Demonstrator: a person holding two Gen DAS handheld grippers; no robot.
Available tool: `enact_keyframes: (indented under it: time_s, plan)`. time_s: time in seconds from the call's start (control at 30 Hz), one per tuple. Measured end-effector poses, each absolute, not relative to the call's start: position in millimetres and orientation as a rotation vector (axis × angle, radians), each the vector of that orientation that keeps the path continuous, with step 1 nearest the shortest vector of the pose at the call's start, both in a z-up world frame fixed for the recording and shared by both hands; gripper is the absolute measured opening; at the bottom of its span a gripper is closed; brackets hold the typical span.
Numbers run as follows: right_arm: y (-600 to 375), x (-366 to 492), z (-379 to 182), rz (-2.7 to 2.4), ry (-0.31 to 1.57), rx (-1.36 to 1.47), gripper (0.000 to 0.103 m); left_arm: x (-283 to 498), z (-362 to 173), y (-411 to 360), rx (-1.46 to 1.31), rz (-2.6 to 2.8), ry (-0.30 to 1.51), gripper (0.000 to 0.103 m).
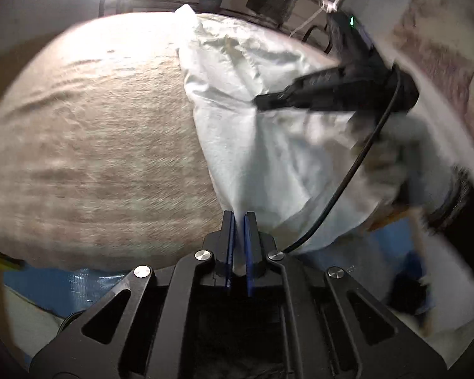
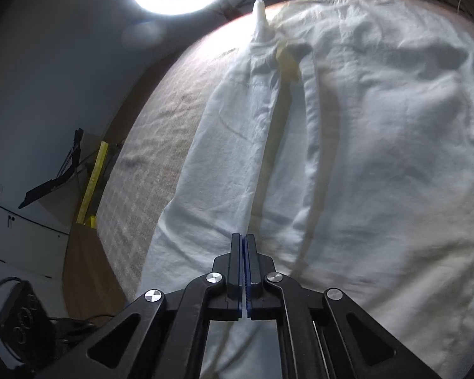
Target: Fold small clothes
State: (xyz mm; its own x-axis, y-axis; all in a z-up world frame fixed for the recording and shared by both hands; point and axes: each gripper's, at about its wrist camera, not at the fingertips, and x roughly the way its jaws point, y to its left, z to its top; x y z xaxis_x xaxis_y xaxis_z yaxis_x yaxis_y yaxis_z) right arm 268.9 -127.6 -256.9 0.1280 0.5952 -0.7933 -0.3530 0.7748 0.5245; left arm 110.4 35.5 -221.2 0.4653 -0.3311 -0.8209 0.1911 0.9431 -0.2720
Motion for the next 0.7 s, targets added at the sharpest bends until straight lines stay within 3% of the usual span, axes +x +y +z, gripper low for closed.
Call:
enact_keyframes:
  time_s: [0.1,0.27,0.33,0.53,0.6,0.7]
  plan:
    - [-135.2,266.1,-261.1,0.659,1.283,0.206,0.000,109.7,-242.5,36.5,-0.100,-0.302,1.108,0.006]
    - [-142.4,270.4,-251.9,0.707,1.288,0.222,0.006,101.6,-217.1,46.0,-0.108,-0.301,1.019,0.006]
    - [-146.7,276.9,-234.9,0.729,1.230,0.209,0.042,104.7,-206.8,45.9,-0.108,-0.303,0.980,0.006]
    - [-143.8,327.9,-194.5,0.699,1.099,0.208,0.048,129.2,-207.6,34.1,-0.118,-0.337,0.943,0.006]
    - [-142.1,349.7,-190.2,0.691,1.090,0.216,0.056,133.5,-206.2,32.1,-0.130,-0.357,0.929,0.006]
    - [-134.6,375.1,-188.4,0.697,1.097,0.246,0.060,141.1,-211.2,23.3,-0.123,-0.421,0.938,0.006]
